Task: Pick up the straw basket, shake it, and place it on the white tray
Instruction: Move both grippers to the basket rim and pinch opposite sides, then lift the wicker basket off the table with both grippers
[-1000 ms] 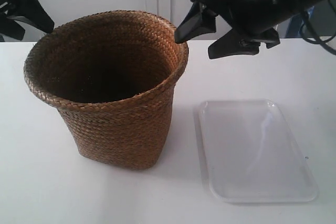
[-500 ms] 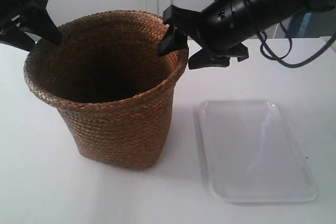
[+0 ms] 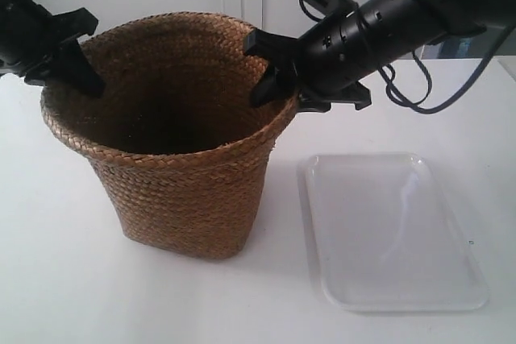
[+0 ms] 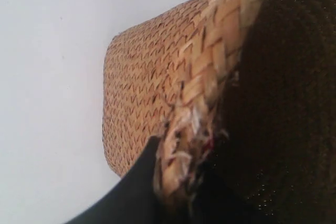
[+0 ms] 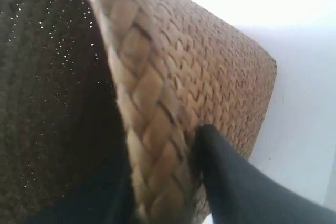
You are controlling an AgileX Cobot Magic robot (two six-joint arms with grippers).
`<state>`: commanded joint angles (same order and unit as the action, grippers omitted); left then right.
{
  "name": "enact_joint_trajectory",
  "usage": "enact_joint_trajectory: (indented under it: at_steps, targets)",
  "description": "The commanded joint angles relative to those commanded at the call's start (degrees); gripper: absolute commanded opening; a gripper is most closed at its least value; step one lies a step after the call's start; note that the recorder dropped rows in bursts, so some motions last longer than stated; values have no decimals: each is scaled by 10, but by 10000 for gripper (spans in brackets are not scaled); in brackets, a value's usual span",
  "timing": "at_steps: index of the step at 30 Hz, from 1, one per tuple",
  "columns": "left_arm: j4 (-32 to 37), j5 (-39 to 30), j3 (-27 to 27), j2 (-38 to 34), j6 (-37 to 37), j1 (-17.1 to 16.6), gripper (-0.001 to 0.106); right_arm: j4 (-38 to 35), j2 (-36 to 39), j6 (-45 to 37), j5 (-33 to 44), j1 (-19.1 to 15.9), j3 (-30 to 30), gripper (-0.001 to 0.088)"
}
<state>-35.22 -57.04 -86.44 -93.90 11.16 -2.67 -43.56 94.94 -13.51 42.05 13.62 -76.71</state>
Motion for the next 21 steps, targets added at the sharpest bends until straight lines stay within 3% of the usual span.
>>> enact_joint_trajectory:
  at_steps: [4,8,11,14,21]
  targets:
    - [-17,41,14,53,48,21,0,11,-43,-21,-25,0,0,0]
    - [-12,138,59,124,81,65,0,32,-91,-28,-44,0,0,0]
    - [-14,225,105,172,81,99,0,109,-132,-28,-48,8,6,0]
    - [-14,275,156,214,87,132,0,178,-181,-28,-50,26,35,0]
    - [-16,383,287,334,107,213,0,177,-321,1,-61,92,147,0]
